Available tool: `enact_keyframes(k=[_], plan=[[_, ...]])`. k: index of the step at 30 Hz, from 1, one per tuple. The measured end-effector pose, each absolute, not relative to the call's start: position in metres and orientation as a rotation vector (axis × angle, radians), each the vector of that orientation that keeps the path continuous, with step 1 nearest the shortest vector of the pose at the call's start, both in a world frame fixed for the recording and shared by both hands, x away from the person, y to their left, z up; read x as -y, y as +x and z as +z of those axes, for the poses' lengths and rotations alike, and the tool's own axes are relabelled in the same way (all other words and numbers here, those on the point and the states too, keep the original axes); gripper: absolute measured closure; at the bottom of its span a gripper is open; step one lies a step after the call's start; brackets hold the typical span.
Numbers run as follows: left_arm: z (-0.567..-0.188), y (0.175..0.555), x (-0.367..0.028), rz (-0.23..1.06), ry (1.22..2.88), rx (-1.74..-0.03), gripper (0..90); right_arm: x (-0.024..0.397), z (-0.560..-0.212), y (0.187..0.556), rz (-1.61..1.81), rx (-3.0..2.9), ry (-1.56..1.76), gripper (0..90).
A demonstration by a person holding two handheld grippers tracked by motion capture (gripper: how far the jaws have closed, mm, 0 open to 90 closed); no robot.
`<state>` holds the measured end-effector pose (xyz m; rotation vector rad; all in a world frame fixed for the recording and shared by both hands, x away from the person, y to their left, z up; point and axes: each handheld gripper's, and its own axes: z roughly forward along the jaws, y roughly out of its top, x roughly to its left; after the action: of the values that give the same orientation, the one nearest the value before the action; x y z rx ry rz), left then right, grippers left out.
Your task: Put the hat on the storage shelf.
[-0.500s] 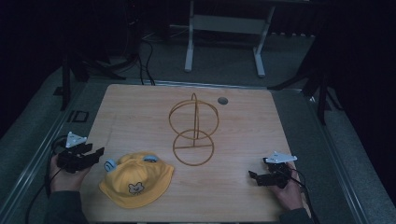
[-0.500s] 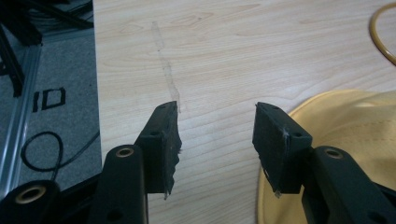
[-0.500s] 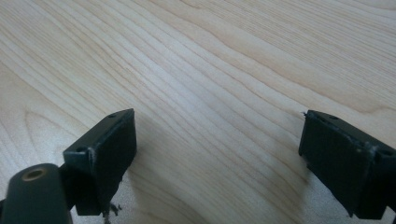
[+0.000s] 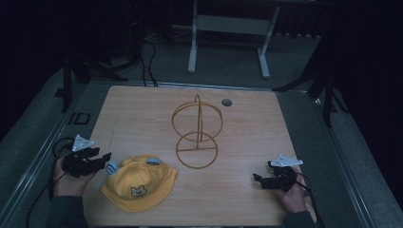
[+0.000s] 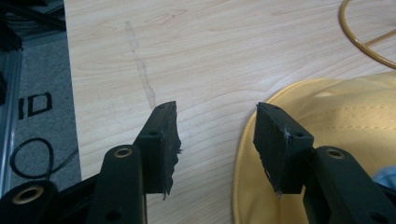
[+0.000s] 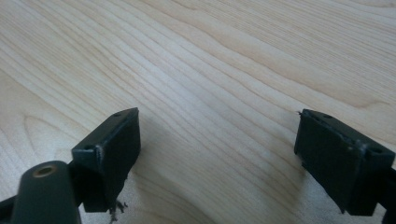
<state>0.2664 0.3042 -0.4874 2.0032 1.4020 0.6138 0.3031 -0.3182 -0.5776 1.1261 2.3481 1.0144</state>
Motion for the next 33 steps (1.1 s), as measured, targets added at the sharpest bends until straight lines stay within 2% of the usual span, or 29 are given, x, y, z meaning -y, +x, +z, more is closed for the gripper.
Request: enact_keyframes(k=[14,33], plan=[[-0.458,0.261,-0.299,0.593,2.06,-1.345,47.5,0.319,-0.577,0.302,1.008,-2.327,1.156,15.3],[-0.423,0.266,-0.281,0.523,2.228,-1.146,48.7,0.32,-0.577,0.301,1.002,-2.315,1.171,17.7]])
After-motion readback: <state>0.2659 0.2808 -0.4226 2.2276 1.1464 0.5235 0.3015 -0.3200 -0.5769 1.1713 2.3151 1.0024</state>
